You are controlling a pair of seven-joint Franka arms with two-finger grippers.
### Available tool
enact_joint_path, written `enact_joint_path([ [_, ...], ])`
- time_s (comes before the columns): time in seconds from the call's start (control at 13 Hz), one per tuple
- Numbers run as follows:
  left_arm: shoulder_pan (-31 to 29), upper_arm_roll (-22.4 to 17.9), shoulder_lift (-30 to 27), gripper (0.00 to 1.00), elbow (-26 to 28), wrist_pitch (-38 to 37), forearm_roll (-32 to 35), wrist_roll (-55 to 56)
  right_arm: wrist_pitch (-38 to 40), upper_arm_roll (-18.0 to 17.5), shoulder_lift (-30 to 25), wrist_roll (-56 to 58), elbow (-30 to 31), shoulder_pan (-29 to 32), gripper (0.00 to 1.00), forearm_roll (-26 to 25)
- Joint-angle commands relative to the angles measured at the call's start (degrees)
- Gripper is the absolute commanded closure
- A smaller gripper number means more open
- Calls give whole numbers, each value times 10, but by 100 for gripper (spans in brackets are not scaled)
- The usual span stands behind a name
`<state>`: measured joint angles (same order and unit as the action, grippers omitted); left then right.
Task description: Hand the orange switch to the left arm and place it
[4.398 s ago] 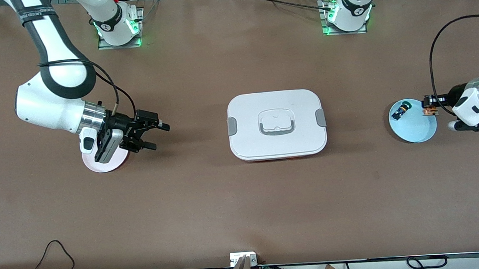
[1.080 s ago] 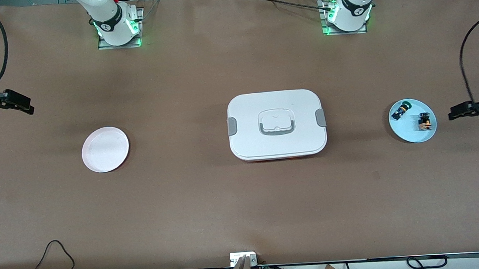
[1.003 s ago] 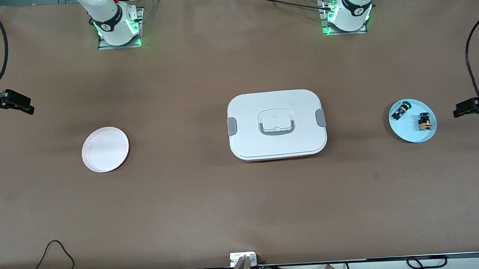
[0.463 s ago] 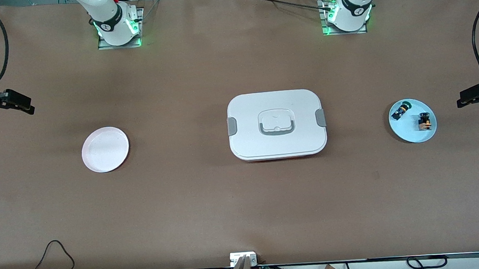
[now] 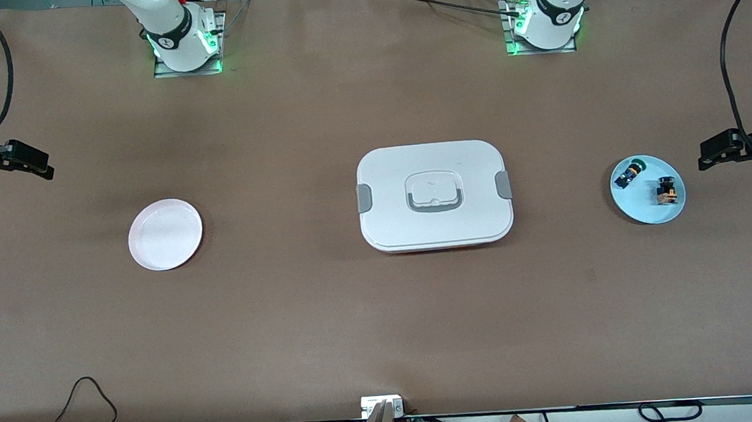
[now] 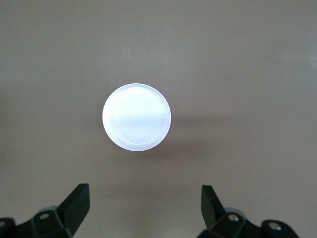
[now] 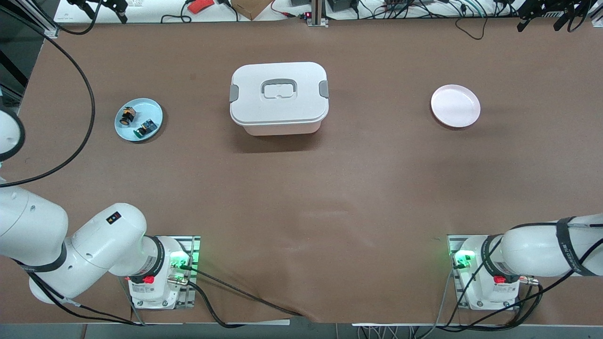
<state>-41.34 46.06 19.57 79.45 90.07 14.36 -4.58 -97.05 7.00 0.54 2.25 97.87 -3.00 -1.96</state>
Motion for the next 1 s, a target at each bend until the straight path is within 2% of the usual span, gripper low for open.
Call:
enact_joint_path([
  [0.0,141,-171,-55,0,-18,-37,-83,-6,5,-1,3,-1,-12,0,0,5],
  [0.15,253,-290,-107,0,8,-43,-111,-2,5,-1,4,-1,-12,0,0,5],
  [0.23,306,-339,-139,0,34,-46,-117,0,5,0,3,-1,-12,0,0,4],
  [0.31,338,-371,-167,0,62,-47,-128,11,5,-1,3,-1,-12,0,0,4],
  [0.46,377,-410,-212,0,121,-39,-142,33,7,-1,3,-1,-12,-1,0,5],
  [0.62,425,-466,-239,0,175,8,-151,33,7,-1,3,-1,-12,-1,0,6],
  [0.69,441,-482,-242,0,180,12,-151,34,7,-1,3,-1,-12,-1,0,6],
  [0.93,436,-480,-238,0,165,10,-153,57,7,-1,3,0,-12,-1,0,6],
])
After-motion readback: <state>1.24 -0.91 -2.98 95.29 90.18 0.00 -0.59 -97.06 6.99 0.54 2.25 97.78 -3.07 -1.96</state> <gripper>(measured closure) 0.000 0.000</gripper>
